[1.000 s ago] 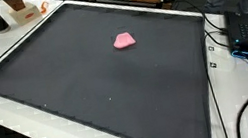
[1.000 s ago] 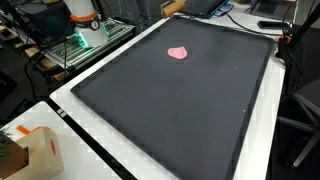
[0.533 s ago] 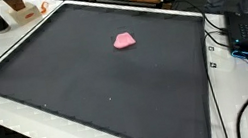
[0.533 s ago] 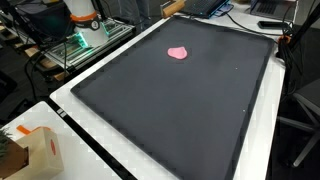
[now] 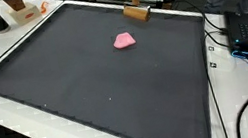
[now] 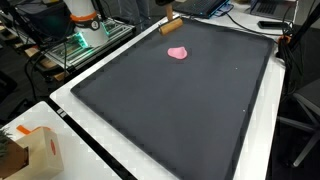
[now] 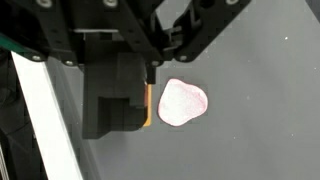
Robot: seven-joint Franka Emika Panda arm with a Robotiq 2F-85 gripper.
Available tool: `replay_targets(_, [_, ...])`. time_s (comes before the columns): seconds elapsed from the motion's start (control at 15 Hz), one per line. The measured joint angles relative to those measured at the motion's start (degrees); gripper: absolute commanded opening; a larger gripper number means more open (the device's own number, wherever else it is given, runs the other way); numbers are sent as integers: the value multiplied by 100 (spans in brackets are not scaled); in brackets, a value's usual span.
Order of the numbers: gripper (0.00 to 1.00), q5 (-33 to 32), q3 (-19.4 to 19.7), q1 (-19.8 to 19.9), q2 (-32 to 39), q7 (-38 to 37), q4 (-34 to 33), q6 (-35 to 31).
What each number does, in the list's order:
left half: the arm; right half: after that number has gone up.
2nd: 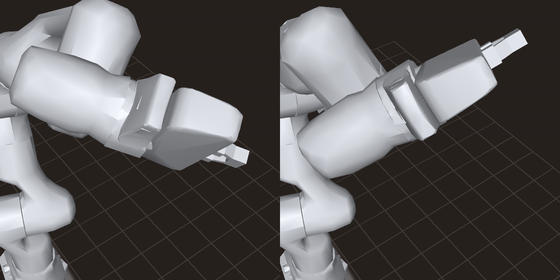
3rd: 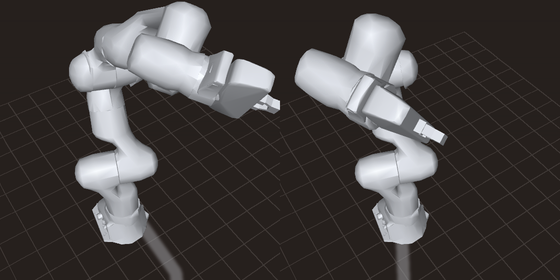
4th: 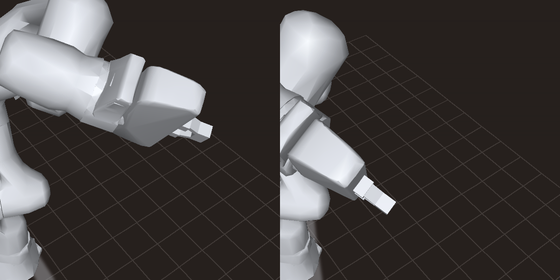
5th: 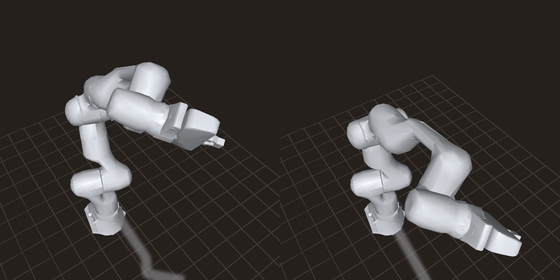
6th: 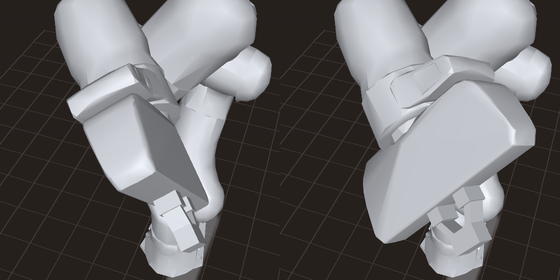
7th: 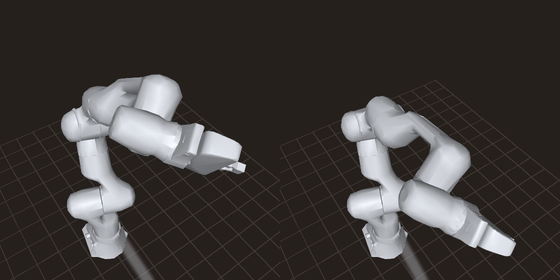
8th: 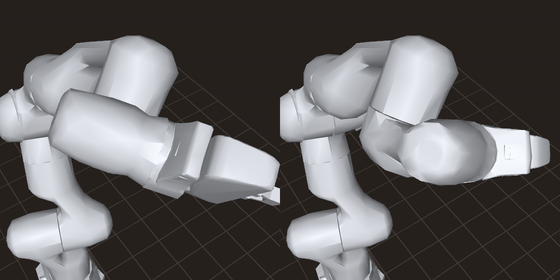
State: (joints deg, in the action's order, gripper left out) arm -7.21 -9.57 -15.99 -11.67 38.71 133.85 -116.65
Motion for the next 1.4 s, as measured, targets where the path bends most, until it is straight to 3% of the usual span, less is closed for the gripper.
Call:
replay_targets(0.67, [23,-41,61,269,900,-628,10,-818])
replay_targets(1.4, [23,-865,-119,267,1098,-1765,-37,-905])
